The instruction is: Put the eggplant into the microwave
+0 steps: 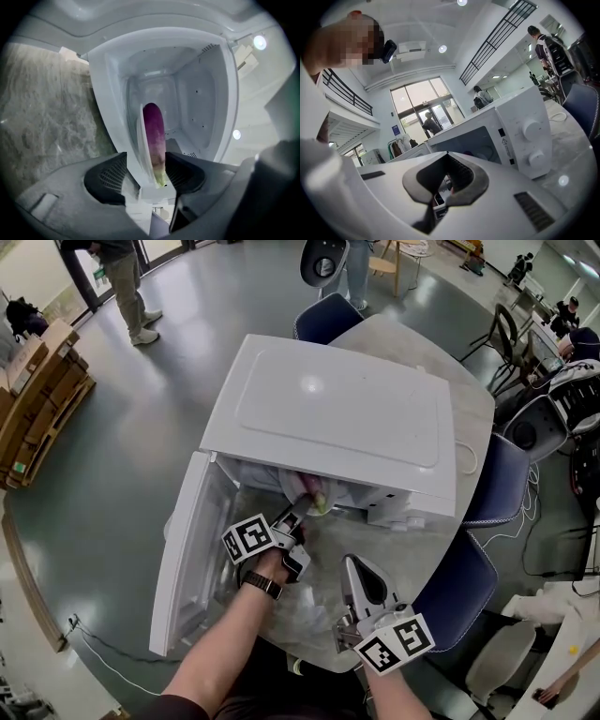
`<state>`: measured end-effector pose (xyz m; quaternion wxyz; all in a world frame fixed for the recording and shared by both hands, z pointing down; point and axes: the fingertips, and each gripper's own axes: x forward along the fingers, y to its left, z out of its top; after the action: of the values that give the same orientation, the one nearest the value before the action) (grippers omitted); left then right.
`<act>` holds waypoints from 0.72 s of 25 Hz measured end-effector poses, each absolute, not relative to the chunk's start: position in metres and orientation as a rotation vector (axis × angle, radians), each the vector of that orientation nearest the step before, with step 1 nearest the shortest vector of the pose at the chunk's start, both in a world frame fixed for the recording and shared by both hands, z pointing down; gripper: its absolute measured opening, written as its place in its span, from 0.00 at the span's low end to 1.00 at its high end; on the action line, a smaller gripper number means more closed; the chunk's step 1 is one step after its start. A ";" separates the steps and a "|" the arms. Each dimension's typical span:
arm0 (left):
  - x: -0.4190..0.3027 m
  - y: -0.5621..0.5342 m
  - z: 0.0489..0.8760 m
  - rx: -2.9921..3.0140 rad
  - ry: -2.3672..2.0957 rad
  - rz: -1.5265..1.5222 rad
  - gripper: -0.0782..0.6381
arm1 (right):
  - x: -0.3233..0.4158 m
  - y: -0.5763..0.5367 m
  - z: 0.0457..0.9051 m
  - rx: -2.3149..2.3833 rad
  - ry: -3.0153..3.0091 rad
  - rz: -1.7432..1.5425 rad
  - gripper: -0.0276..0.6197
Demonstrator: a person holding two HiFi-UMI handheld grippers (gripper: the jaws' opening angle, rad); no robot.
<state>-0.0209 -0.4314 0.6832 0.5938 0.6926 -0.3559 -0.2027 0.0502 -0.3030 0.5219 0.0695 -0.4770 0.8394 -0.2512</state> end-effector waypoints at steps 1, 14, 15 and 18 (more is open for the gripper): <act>-0.021 -0.432 0.680 1.631 -0.827 -0.466 0.42 | 0.050 -0.303 0.522 -1.433 2.527 -0.758 0.05; -0.034 -0.377 0.662 1.764 -1.064 -0.333 0.30 | 0.052 -0.302 0.523 -1.424 2.516 -0.784 0.05; -0.030 -0.373 0.664 1.792 -1.088 -0.286 0.22 | 0.052 -0.302 0.523 -1.423 2.517 -0.784 0.05; -0.011 -0.368 0.669 1.932 -1.111 -0.099 0.12 | 0.053 -0.302 0.523 -1.424 2.518 -0.783 0.05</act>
<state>-0.0110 -0.3678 0.6693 0.4399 0.7778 -0.4472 -0.0401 0.0526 -0.3016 0.5230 0.0722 -0.4738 0.8381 -0.2605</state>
